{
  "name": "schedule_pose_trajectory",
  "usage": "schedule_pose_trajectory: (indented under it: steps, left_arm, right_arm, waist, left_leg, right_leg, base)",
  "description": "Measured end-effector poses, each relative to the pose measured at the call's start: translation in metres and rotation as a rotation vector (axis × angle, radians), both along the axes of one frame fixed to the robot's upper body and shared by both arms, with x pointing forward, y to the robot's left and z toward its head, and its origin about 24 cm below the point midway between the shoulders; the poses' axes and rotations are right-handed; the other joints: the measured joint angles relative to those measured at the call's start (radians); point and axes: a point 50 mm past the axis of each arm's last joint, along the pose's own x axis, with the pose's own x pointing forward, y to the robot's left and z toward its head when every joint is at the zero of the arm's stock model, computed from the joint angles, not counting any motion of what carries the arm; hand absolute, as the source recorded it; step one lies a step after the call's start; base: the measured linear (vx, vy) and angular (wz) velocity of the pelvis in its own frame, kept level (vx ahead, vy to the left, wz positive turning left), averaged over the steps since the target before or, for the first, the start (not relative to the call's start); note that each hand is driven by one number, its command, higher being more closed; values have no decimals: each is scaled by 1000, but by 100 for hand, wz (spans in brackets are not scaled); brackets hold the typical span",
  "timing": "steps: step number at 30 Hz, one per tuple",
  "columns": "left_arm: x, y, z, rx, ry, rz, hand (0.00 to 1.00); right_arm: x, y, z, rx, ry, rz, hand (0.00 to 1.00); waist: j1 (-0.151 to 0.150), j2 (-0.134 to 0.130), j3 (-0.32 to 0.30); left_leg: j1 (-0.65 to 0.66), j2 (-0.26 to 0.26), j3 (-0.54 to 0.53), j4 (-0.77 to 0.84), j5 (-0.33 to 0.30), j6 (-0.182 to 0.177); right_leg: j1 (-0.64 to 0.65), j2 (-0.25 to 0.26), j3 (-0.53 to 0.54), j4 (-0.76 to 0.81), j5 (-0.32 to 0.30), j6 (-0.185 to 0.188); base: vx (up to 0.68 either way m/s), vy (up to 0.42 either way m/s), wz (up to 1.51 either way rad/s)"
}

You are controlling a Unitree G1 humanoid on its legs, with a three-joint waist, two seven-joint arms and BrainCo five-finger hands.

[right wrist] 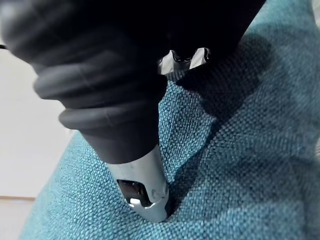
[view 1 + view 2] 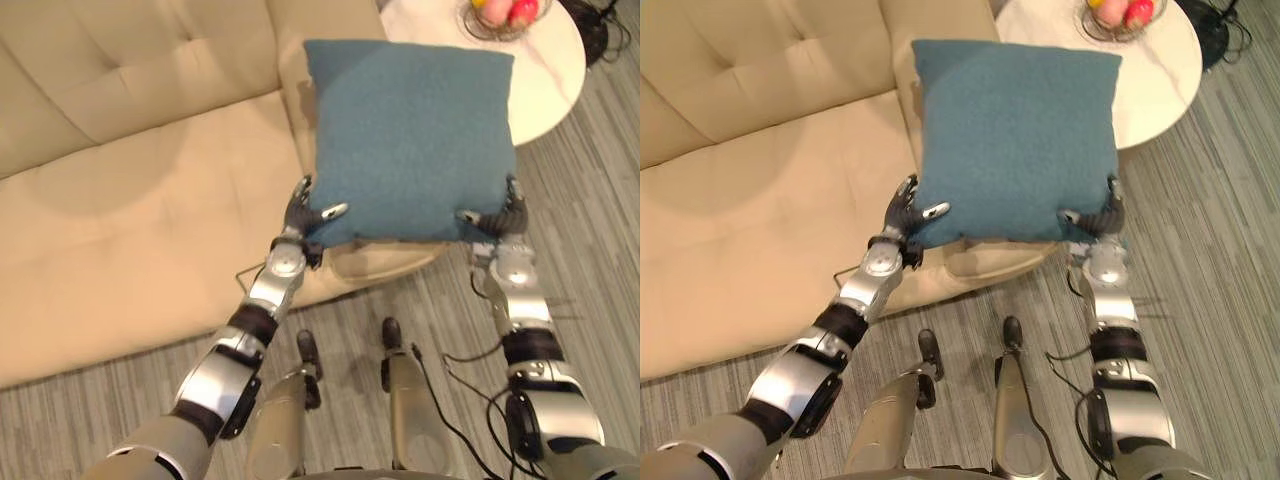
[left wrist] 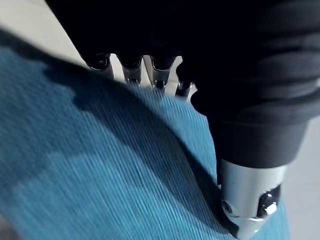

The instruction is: Pick up cushions and gather them together orderly.

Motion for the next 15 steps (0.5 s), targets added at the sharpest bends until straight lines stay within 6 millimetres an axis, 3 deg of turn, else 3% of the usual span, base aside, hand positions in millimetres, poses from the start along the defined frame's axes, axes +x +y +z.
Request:
schedule_pose_trajectory:
  steps: [4,10,12,15]
  left_arm:
    - [6,10,15,-57,-22,27,100]
    - [0,18,27,-132,-84,30,100]
    - [-8,17,19,-148,-80,16,100]
    - [-27,13,-2,-153,-61,-20,100]
  right_arm:
    - [3,13,34,13,-121,59,100]
    - [-16,41,78,-23,-337,193,100]
    - [-25,43,72,-27,-350,210,100]
    - [-47,41,47,-22,-329,230,100]
  waist:
    - [-4,2,1]
    - [-2,2,1]
    - [1,2,1]
    - [2,2,-1]
  left_leg:
    - [-9,46,86,12,-1,0]
    - [12,42,103,5,10,5]
    - [50,38,101,-16,12,3]
    - [111,29,79,-52,17,-4]
  right_leg:
    - [-16,12,3,-2,7,-2]
    - [-9,8,5,-7,7,-2]
    - [24,6,-7,-11,7,-2]
    - [84,-1,-37,-14,1,2]
  base:
    - [-2,-65,-8]
    - [83,-8,-6]
    - [121,5,4]
    - [125,6,20]
